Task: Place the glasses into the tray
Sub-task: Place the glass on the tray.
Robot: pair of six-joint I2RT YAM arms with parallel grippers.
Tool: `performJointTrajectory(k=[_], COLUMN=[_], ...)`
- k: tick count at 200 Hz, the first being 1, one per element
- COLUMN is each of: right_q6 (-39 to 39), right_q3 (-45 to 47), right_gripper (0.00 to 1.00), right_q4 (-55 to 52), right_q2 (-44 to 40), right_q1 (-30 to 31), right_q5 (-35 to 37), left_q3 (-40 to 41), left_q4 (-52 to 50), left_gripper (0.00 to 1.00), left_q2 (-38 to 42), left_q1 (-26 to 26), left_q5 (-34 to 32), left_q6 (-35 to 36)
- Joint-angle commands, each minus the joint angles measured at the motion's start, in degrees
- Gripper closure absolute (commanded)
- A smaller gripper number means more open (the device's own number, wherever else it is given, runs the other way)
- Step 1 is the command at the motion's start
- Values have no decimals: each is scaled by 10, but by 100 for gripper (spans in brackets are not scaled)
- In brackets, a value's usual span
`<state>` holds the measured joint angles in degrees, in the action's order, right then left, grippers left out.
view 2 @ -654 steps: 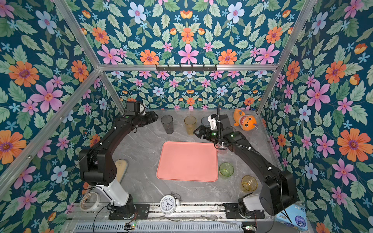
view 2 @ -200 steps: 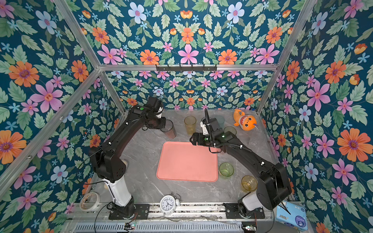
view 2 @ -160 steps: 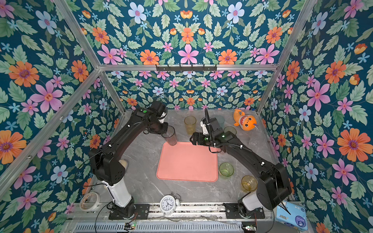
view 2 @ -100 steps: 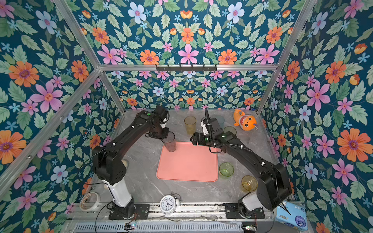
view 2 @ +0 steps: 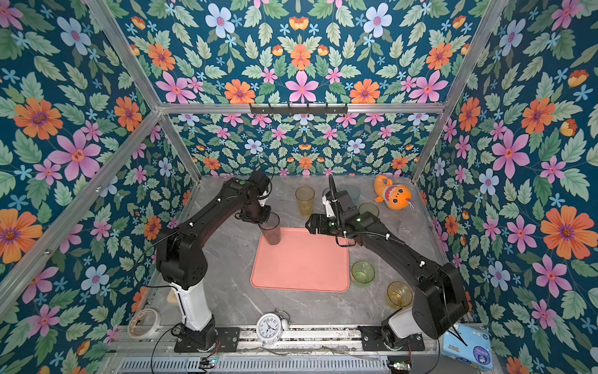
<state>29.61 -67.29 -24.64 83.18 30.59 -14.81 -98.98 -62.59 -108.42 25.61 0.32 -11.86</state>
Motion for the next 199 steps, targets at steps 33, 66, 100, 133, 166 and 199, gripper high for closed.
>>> performJointTrajectory(k=[33,66,100,133,166,199], right_q6=[0,0,0,-1,-1,1], right_q3=[8,8,4,2,-3,-10], right_gripper=[9,9,9,8,9,9], right_q4=[-4,-4,-8,-10,-12,-16], right_q2=[-1,-1,0,1,6,16], right_q1=[0,1,1,0,0,0], right_q5=[1,0,2,3,4,1], left_q3=[12,17,13,9,5,-15], left_q4=[1,2,5,6,10,6], left_gripper=[100,92,80,72,64,59], left_q2=[0,-6,-7,-6,1,5], left_q1=[-9,-9,-9,-9,-9,-8], left_q5=[2,-4,0,-1,1,3], left_q6=[8,7,8,8,9,8])
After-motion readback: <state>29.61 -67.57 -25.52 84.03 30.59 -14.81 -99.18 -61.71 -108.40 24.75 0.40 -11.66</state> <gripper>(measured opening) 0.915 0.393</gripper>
